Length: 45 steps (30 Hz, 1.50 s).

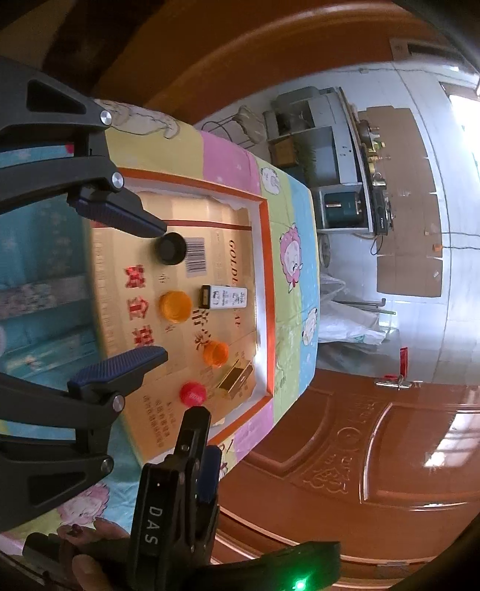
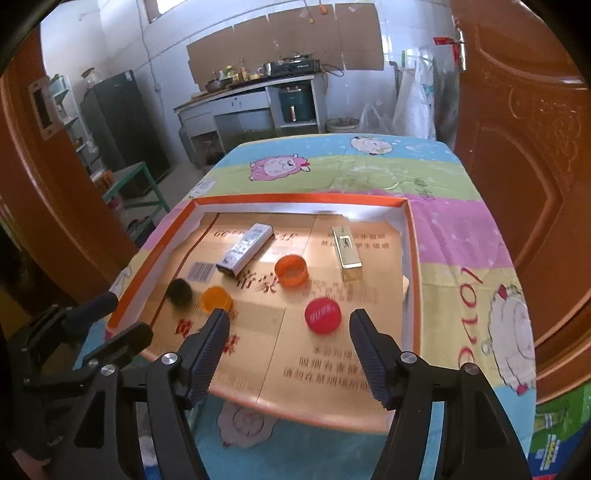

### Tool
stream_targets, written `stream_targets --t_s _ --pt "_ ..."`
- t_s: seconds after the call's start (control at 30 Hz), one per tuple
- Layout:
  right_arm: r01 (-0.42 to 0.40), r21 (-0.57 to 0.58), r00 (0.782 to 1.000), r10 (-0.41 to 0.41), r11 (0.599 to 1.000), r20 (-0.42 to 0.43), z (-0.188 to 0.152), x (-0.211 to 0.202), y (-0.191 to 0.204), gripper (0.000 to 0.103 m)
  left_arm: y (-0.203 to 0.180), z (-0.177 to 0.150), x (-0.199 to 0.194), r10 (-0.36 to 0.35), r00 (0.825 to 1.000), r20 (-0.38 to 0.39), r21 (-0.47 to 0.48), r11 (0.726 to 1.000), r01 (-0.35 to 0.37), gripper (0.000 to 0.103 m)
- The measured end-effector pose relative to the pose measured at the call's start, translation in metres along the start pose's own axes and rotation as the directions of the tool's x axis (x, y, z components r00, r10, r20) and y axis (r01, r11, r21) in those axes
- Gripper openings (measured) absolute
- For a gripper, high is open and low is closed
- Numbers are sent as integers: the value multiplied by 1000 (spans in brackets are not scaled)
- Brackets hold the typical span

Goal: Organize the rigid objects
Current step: 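Open both tools to drop the orange caps into the lid, then move both tools back toward the blue cap and white cup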

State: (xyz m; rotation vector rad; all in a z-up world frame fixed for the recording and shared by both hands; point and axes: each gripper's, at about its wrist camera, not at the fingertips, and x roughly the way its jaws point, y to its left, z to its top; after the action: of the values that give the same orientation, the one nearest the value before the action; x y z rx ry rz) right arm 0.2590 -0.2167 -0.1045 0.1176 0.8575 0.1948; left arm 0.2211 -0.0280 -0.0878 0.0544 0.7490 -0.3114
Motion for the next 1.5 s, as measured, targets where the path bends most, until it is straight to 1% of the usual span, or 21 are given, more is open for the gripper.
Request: stream_targets --t_s 0.2,0.57,0.77,0.9,1.0,1.1,1.23,1.3,1.4,1.47,1.5 --pt "8 -4 1000 -8 1000 4 -21 -24 14 69 0 -15 -24 3 1000 4 -10 1000 -3 61" --pt "27 -20 999 -26 999 24 -51 -59 35 69 3 -38 -69 14 999 53 -24 1000 -13 61" --pt "35 -29 999 -34 999 39 -62 -78 45 69 5 -46 -87 20 997 74 -26 999 -18 61" --pt "38 -36 999 -37 999 40 -68 -83 49 69 6 -52 -94 21 997 75 -27 999 -19 61" --pt "31 -46 999 -30 998 33 -78 -84 55 69 10 -58 -98 24 997 75 -36 999 -22 61" --pt "8 -93 1000 -7 996 20 -95 -81 67 69 15 -64 -100 29 997 72 -50 998 -25 61" --pt "-44 -208 999 41 977 -23 -129 -66 93 69 24 -72 -100 36 997 62 -74 997 -31 61" --pt "-57 -272 998 49 961 -36 -144 -57 106 69 29 -78 -99 35 998 52 -86 996 -30 61" --pt "-53 -352 999 47 934 -26 -156 -48 122 69 34 -83 -97 37 999 39 -97 995 -33 61" --pt "-49 -376 999 41 925 -31 -159 -40 127 65 36 -86 -96 40 999 32 -101 994 -37 61" --pt "-51 -378 998 39 925 -40 -159 -36 128 57 37 -87 -96 41 999 30 -102 994 -38 61"
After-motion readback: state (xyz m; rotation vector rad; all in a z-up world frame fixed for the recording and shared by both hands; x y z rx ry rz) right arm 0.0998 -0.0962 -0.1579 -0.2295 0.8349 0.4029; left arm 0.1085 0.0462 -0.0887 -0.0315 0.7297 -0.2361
